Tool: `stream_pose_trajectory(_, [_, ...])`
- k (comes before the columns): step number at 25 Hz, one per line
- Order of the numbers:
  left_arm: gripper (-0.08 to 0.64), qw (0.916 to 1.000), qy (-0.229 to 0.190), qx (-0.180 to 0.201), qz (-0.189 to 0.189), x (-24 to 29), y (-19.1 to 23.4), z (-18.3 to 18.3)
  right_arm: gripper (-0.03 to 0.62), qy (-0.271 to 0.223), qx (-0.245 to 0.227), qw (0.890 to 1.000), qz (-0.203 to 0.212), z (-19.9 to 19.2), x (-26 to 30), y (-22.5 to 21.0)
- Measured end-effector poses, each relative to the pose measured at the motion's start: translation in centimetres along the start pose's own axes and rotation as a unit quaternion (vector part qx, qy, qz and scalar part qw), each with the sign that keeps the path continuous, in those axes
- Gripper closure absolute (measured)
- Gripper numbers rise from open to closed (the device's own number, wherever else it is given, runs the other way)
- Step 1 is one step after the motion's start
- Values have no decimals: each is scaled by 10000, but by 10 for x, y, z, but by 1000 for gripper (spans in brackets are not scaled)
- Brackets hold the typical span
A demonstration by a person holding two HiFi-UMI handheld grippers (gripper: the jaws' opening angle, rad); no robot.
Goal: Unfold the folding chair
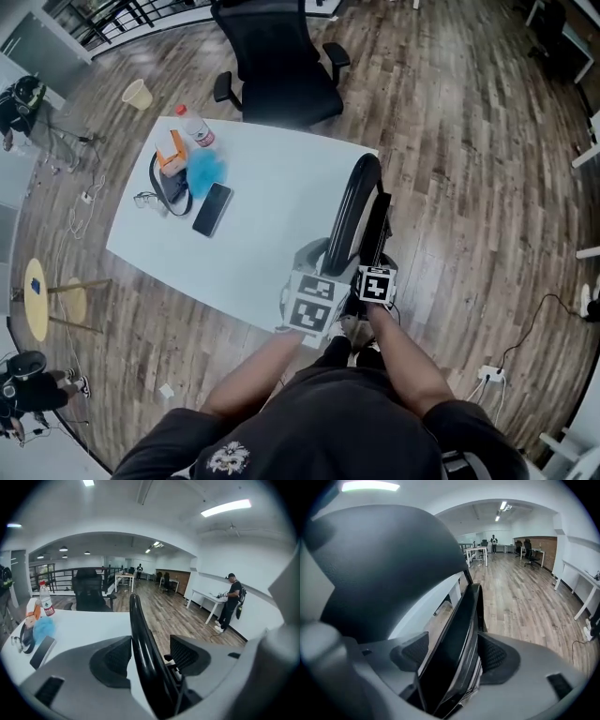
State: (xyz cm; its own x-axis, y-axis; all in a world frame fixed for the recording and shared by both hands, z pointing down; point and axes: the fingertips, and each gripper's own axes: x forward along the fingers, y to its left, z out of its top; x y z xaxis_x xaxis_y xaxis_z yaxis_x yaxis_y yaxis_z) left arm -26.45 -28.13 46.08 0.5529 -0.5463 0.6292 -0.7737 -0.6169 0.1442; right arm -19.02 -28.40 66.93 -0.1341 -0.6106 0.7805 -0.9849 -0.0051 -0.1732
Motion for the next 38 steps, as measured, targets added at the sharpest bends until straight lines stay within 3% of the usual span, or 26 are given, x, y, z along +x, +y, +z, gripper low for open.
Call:
stream_pose_trajectory(9, [334,9953,730,-551,-308,18,-13,-20,282,437,-66,9987,-243,-28,34,2])
stream_pose_trajectory(13, [388,9951,671,-673,-285,19,-9,-19,284,343,-44,9986,-410,-21,30,-3])
stream_pose_trajectory(18, [436,9945,736,-702,-245,17,-4,-22,284,325,86,9990,-289,-25,22,-7])
stream_pose_trajectory(21, [448,9942,785,-685,-259,15,-4,-22,283,246,295,9989,-250,-29,17,-16])
stream_pose_trajectory(25, [449,9944,779,-636,-326,15,-12,-21,284,153,232,9991,-329,-31,7,-37])
stream_pose_trajectory(30, [449,9945,719,-741,-169,19,-6,-24,284,12,343,9985,-430,-35,-9,-76])
stream_pose_trajectory(38, [446,9941,805,-719,-42,29,-13,-32,252,176,882,9917,916,-56,-14,-123])
